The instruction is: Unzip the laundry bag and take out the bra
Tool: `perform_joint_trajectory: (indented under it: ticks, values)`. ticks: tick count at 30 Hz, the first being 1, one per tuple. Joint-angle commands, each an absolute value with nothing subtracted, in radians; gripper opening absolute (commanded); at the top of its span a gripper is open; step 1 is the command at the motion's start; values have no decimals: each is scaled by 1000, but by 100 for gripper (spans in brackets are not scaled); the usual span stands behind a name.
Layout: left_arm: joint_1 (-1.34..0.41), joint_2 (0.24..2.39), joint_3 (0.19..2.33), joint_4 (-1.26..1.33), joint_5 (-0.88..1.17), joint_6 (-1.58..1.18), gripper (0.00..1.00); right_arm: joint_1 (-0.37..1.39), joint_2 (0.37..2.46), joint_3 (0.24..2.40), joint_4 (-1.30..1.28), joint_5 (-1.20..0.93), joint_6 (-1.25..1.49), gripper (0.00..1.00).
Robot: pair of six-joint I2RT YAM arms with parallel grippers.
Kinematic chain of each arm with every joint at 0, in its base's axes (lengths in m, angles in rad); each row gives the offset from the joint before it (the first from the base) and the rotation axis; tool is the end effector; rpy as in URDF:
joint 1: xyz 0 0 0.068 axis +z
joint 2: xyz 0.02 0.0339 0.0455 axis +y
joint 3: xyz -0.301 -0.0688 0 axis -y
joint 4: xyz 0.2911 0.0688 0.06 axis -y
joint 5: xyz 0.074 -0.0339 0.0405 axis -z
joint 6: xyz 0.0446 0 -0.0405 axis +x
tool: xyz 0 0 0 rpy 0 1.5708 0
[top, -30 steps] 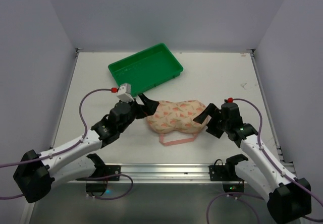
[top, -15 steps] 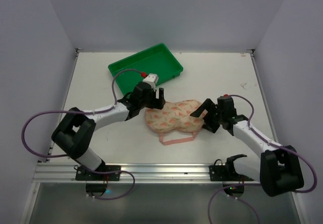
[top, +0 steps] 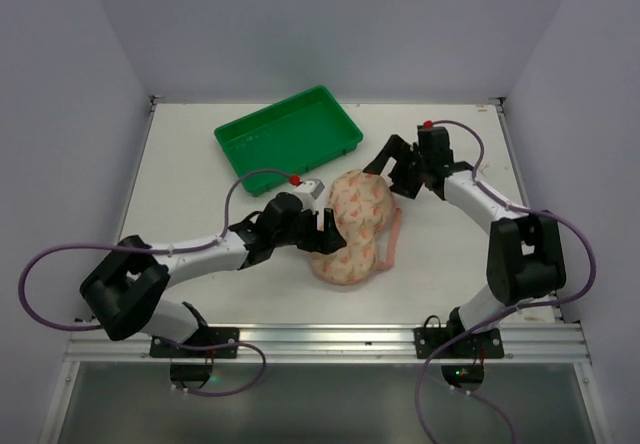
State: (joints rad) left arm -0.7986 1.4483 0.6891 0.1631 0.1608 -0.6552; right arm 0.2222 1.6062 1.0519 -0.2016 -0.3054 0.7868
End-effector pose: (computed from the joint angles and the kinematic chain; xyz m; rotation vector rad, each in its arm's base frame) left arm 0.2275 -0.2438 0.1891 0.2668 2.3228 -0.9634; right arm 0.3819 0.1000 0.2322 0.5238 2.3874 0.8374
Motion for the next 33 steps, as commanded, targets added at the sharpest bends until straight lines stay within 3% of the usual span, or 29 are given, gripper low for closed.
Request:
perform_joint_trajectory:
  ticks: [1, 8, 19, 33]
  values:
    - [-802, 1294, 684, 194, 149, -732, 82, 221, 1551, 1120, -281, -260, 678, 99]
    - [-757, 1236, 681, 83, -31, -719, 87, 221, 1270, 1002, -394, -109, 630, 99]
    - [-670, 1381, 649, 140, 219, -741, 77, 327, 798, 539, -325, -301, 719, 99]
    - [-650, 1497, 522, 330, 423, -736, 60, 344, 638, 388, -291, -360, 729, 99]
